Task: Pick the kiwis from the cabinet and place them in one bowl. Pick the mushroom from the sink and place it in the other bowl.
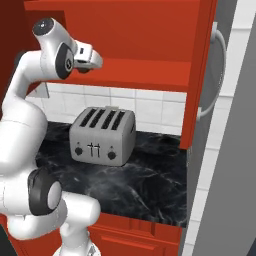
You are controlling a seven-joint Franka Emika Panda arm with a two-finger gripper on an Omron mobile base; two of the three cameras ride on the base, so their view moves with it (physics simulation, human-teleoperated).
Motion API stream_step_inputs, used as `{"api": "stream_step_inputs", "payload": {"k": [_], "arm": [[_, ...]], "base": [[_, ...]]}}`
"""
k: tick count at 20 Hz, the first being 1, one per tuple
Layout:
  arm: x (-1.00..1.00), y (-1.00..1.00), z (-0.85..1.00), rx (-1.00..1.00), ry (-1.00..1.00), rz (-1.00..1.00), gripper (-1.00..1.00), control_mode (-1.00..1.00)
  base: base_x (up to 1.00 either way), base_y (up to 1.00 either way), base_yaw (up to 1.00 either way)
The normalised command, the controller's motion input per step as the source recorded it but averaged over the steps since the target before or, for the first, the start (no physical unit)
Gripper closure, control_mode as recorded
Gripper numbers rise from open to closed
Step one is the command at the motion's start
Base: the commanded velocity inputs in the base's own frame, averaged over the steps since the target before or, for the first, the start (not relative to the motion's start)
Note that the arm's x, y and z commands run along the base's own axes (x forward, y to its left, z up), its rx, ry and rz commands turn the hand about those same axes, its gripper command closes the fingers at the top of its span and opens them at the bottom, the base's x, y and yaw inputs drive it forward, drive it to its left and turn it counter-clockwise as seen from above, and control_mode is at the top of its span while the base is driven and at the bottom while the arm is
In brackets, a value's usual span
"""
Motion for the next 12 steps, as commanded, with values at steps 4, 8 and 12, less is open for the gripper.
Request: {"api": "stream_step_inputs", "payload": {"k": [4, 8, 12], "arm": [[-1.00, -0.13, -0.07, 0.01, 0.03, -0.04, 1.00, -1.00], [-1.00, -0.06, -0.15, 0.00, 0.07, -0.01, 1.00, -1.00], [-1.00, 0.00, -0.24, 0.00, 0.12, -0.01, 1.00, -1.00]], "base": [[0.00, 0.00, 0.00], [0.00, 0.00, 0.00], [0.00, 0.00, 0.00]]}}
